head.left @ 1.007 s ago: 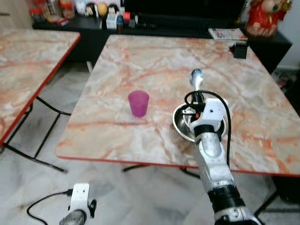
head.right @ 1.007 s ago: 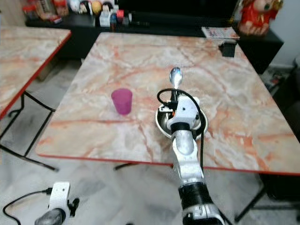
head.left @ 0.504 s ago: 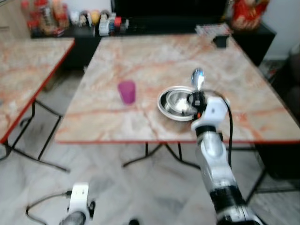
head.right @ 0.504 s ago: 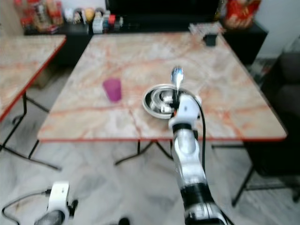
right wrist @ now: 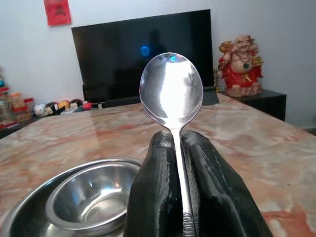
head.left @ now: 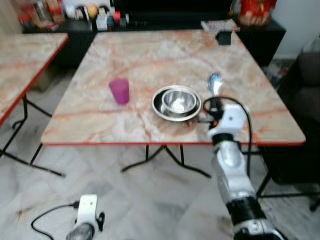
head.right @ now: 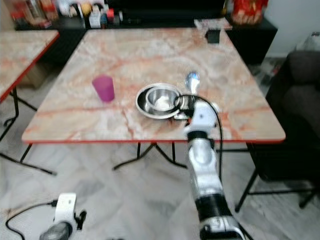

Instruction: Setting the table

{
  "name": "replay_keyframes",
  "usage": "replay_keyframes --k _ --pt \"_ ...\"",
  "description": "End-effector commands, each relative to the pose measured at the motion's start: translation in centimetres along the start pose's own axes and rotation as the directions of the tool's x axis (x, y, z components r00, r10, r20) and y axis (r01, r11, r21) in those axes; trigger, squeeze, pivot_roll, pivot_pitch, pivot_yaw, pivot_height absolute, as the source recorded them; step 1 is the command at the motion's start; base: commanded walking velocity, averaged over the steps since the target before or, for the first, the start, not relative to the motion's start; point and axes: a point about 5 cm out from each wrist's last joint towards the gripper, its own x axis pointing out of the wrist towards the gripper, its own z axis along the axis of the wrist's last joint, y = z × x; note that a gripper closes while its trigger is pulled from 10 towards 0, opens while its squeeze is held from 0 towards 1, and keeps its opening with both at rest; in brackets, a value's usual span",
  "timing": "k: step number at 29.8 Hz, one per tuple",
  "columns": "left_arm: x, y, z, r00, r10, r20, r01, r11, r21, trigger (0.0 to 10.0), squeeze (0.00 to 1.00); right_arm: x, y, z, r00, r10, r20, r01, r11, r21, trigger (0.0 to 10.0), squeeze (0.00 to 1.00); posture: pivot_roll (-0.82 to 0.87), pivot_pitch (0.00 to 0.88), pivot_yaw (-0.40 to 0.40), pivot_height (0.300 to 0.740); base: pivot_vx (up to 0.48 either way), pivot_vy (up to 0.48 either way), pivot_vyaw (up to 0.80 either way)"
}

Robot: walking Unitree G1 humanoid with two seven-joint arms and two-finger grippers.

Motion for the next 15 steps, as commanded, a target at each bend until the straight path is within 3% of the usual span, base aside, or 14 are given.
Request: replay_keyframes --k 1,11,15 --pt "-0.11 0.47 -0.31 1.0 0.011 -0.008 -0.011 1.0 -0.001 10.0 0.0 0.07 0.7 0.1 1.0 0.02 0.001 -0.02 1.0 0.002 10.0 0.0 0.0 0.119 0.0 0.74 0.266 0.0 0.0" --pt "-0.1 0.44 -0.25 1.0 0.014 -0.004 -0.014 1.0 -0.005 10.0 0.0 0.23 0.57 0.05 1.0 0.022 -0.013 -0.022 1.0 0.002 10.0 0.0 0.0 0.121 -0.004 0.74 0.373 0.0 0.0" --pt "-0.07 0.34 -0.17 1.0 0.014 -0.002 -0.014 1.0 -0.008 10.0 0.0 0.29 0.46 0.21 1.0 0.017 0.003 -0.017 1.0 0.01 10.0 0.0 0.0 0.119 -0.006 0.74 0.406 0.0 -0.6"
